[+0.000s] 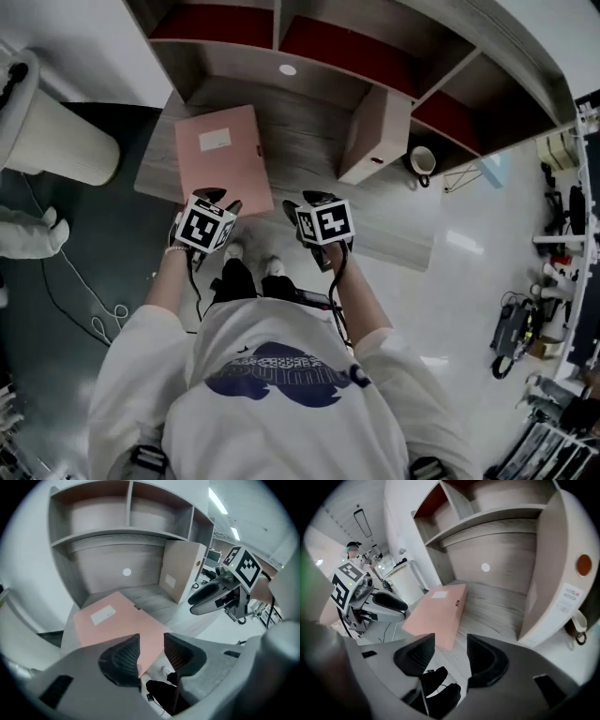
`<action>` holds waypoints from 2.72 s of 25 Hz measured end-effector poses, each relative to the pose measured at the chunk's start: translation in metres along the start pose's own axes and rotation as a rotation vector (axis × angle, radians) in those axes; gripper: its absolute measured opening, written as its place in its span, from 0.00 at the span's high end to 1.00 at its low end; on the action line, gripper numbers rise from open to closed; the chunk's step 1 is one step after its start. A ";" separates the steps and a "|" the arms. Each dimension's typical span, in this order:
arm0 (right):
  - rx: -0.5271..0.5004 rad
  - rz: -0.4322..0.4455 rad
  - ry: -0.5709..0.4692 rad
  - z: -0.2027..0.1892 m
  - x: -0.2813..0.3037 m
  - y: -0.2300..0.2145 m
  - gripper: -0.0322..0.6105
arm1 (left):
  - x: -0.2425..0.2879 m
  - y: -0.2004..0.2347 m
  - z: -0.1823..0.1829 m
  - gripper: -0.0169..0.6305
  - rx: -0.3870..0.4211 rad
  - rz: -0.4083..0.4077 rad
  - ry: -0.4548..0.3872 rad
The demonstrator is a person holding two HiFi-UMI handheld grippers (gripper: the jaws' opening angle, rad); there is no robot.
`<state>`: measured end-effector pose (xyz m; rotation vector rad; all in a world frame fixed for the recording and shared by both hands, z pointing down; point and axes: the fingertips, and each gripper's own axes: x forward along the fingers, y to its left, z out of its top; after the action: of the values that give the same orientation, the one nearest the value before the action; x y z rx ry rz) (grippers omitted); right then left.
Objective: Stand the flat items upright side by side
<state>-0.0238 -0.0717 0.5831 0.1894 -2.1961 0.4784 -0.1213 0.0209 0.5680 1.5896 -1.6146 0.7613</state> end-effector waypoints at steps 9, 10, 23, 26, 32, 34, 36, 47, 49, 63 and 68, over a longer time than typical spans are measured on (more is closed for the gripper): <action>-0.114 0.091 0.059 0.026 0.037 0.094 0.62 | -0.060 0.059 -0.059 0.72 -0.173 0.113 0.006; -0.120 0.097 0.065 0.025 0.040 0.103 0.61 | -0.065 0.062 -0.067 0.71 -0.186 0.116 0.007; -0.020 0.005 0.095 0.013 0.067 0.155 0.58 | -0.066 0.102 -0.124 0.67 -0.225 0.000 0.053; 0.045 -0.021 0.087 0.003 0.065 0.155 0.57 | -0.052 0.105 -0.133 0.64 -0.259 -0.068 0.063; 0.147 -0.076 0.101 -0.032 0.058 0.145 0.55 | -0.027 0.110 -0.143 0.63 -0.299 -0.136 0.093; 0.170 -0.090 0.113 -0.042 0.056 0.141 0.55 | -0.020 0.111 -0.142 0.62 -0.305 -0.147 0.100; 0.183 -0.097 0.120 -0.048 0.055 0.138 0.55 | -0.012 0.112 -0.140 0.61 -0.325 -0.165 0.098; 0.232 -0.100 0.147 -0.067 0.051 0.125 0.54 | 0.008 0.135 -0.129 0.60 -0.456 -0.206 0.087; 0.231 -0.099 0.146 -0.064 0.052 0.121 0.54 | 0.012 0.135 -0.130 0.60 -0.477 -0.217 0.090; 0.171 -0.039 0.164 -0.038 0.056 0.075 0.53 | 0.027 0.134 -0.132 0.60 -0.593 -0.210 0.129; 0.111 -0.023 0.184 -0.019 0.059 0.048 0.51 | 0.029 0.133 -0.133 0.61 -0.642 -0.212 0.149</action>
<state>-0.0616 -0.0180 0.6267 0.2218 -1.9872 0.5825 -0.2397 0.1225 0.6767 1.1750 -1.3665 0.2029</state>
